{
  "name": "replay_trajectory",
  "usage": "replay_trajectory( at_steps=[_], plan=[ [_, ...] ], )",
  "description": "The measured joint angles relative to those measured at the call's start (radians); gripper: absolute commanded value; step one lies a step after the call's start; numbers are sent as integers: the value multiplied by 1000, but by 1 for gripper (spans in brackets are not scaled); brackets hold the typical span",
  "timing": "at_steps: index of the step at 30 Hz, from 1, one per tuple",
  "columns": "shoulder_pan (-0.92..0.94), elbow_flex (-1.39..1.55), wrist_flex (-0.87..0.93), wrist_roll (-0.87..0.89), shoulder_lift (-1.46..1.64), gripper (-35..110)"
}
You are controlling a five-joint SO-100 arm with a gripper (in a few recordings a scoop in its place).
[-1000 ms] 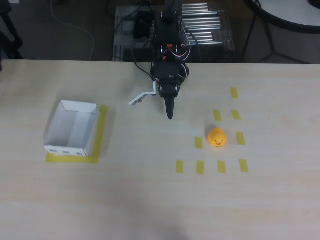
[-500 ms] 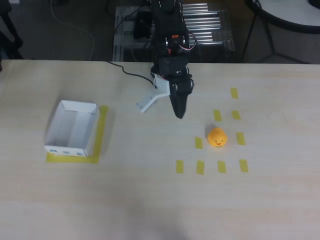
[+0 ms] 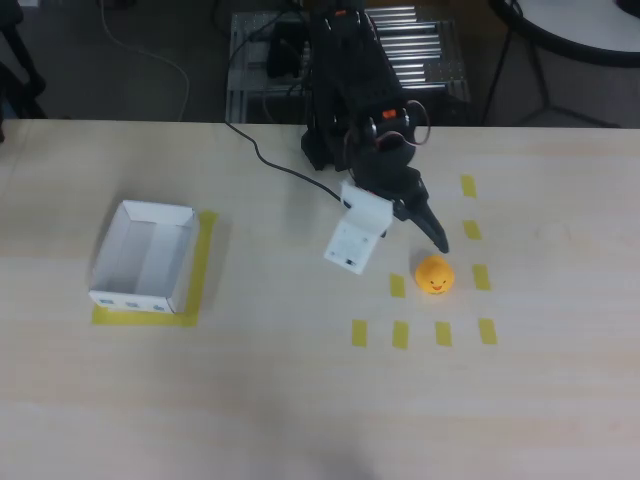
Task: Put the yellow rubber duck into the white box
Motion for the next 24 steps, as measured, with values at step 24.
replay_trajectory(
  at_steps=[24],
  plan=[
    [-86,-218,-41,95,-448,51]
  ],
)
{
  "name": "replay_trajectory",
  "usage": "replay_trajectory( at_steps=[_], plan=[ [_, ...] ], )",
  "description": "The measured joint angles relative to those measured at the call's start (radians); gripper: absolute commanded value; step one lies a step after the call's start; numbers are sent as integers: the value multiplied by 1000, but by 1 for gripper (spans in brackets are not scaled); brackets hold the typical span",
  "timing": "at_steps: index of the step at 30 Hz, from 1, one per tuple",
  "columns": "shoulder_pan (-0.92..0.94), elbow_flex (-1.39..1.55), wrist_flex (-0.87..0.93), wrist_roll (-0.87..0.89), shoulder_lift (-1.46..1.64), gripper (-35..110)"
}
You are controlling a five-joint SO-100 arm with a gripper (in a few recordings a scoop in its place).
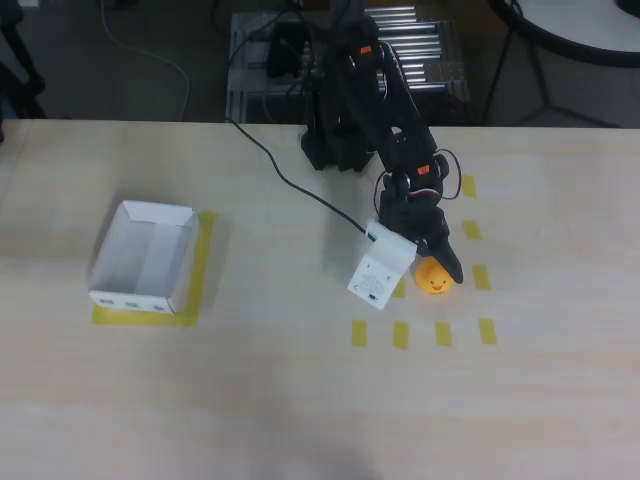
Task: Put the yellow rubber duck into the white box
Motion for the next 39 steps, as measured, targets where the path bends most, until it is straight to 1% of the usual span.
replay_trajectory(
  at_steps=[7,9,10,11,12,18,26,30,34,39],
  plan=[
    [-2,-54,0,6,-60,49],
    [-9,-72,0,18,-75,37],
    [-14,-78,0,25,-84,25],
    [-18,-84,0,31,-87,6],
    [-23,-89,0,38,-94,0],
    [-54,-153,-11,92,-107,0],
    [-71,-189,28,132,-109,0],
    [-64,-258,81,160,-109,0],
    [6,-365,160,190,-35,0],
    [170,-422,181,219,264,0]
  ],
)
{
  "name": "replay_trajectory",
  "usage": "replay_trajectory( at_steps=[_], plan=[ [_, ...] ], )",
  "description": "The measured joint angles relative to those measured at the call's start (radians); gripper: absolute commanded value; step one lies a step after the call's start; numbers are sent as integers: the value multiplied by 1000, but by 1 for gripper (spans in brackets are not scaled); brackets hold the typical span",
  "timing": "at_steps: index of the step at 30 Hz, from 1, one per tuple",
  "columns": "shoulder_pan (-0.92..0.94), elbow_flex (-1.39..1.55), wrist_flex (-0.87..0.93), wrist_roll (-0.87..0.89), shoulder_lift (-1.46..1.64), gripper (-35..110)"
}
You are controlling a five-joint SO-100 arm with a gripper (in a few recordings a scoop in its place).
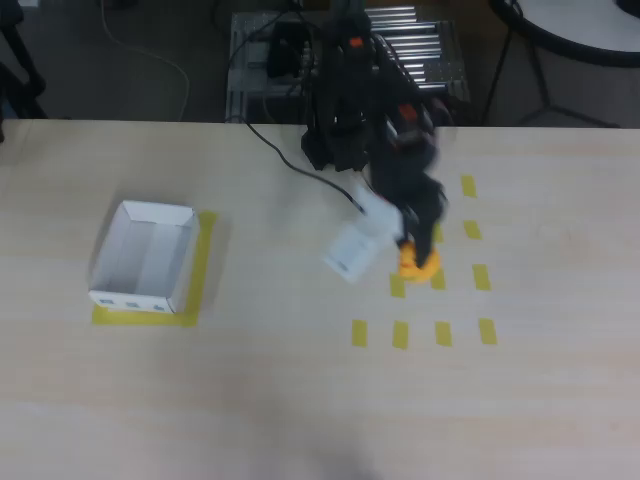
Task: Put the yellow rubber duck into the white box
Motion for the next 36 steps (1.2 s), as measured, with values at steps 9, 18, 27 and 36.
replay_trajectory(
  at_steps=[9,18,27,36],
  plan=[
    [566,287,-149,28,666,0],
    [1103,500,-476,8,515,0],
    [1292,270,-589,-11,-69,0],
    [1302,178,-630,-164,-342,0]
  ],
)
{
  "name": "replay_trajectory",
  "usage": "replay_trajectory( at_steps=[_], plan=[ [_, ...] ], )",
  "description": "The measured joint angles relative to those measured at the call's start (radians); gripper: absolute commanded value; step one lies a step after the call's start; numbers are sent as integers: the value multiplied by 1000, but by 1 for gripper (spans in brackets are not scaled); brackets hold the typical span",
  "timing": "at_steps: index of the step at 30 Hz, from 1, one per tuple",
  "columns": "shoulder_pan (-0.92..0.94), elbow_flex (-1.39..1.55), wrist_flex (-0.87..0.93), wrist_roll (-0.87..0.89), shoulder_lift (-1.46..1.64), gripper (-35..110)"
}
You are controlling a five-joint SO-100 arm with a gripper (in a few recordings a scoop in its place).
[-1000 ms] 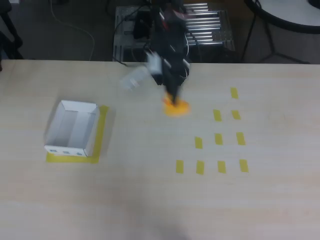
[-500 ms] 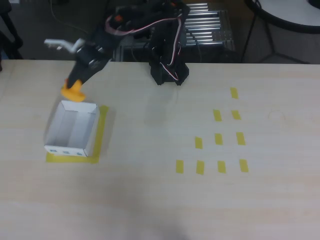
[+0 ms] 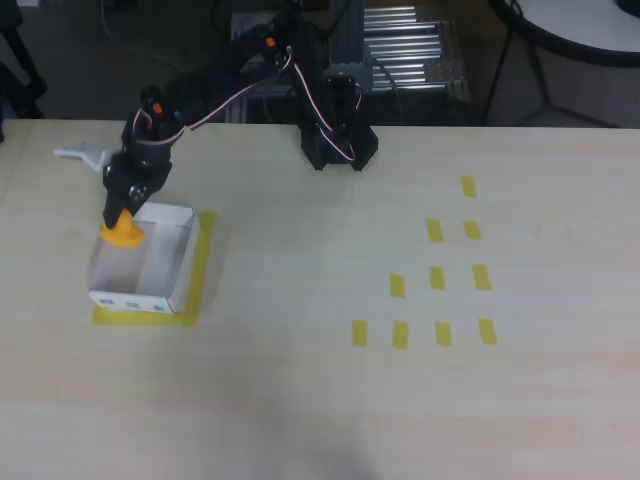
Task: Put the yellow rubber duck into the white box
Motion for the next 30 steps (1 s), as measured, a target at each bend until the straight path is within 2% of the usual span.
replay_trajectory(
  at_steps=[11,14,26,30],
  plan=[
    [-67,21,9,-207,-5,1],
    [-89,46,9,-252,-5,10],
    [-101,80,8,-362,-5,31],
    [-114,80,8,-370,-5,24]
  ],
)
